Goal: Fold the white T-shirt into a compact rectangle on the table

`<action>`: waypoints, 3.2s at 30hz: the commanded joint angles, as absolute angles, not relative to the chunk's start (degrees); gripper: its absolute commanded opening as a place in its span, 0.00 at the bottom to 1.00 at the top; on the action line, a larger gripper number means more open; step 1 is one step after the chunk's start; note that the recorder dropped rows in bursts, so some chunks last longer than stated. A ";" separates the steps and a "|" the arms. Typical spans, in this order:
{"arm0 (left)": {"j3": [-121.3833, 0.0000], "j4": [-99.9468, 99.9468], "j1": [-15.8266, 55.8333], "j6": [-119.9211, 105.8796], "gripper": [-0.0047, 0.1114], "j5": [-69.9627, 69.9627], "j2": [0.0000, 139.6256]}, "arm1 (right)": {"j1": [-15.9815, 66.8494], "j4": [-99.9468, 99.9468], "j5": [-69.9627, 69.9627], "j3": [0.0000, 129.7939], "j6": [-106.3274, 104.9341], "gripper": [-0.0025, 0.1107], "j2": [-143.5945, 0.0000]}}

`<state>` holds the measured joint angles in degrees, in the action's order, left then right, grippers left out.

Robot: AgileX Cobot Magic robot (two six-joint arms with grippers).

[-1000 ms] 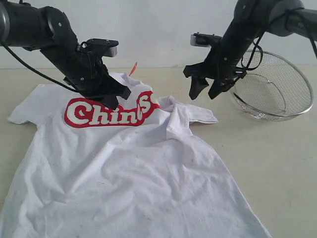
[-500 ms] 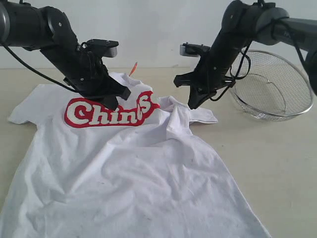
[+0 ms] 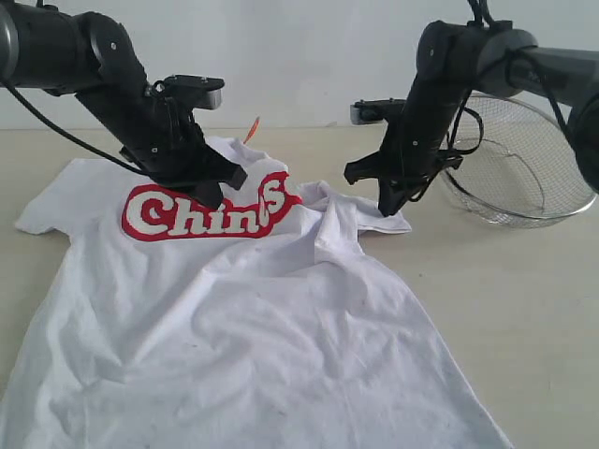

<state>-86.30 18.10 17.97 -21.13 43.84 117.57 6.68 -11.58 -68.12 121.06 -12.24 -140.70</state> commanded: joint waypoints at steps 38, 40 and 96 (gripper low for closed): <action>-86.70 18.80 18.22 -21.39 0.08 45.25 117.46 | 5.33 -13.87 -64.97 121.21 -12.42 0.42 -138.51; -86.70 18.80 18.22 -21.39 0.08 45.25 117.46 | 5.33 -13.87 -64.97 121.21 -12.42 0.42 -139.52; -86.70 14.99 15.97 -18.62 0.08 46.88 104.69 | 10.72 -39.77 -69.96 122.90 -25.20 0.02 -133.25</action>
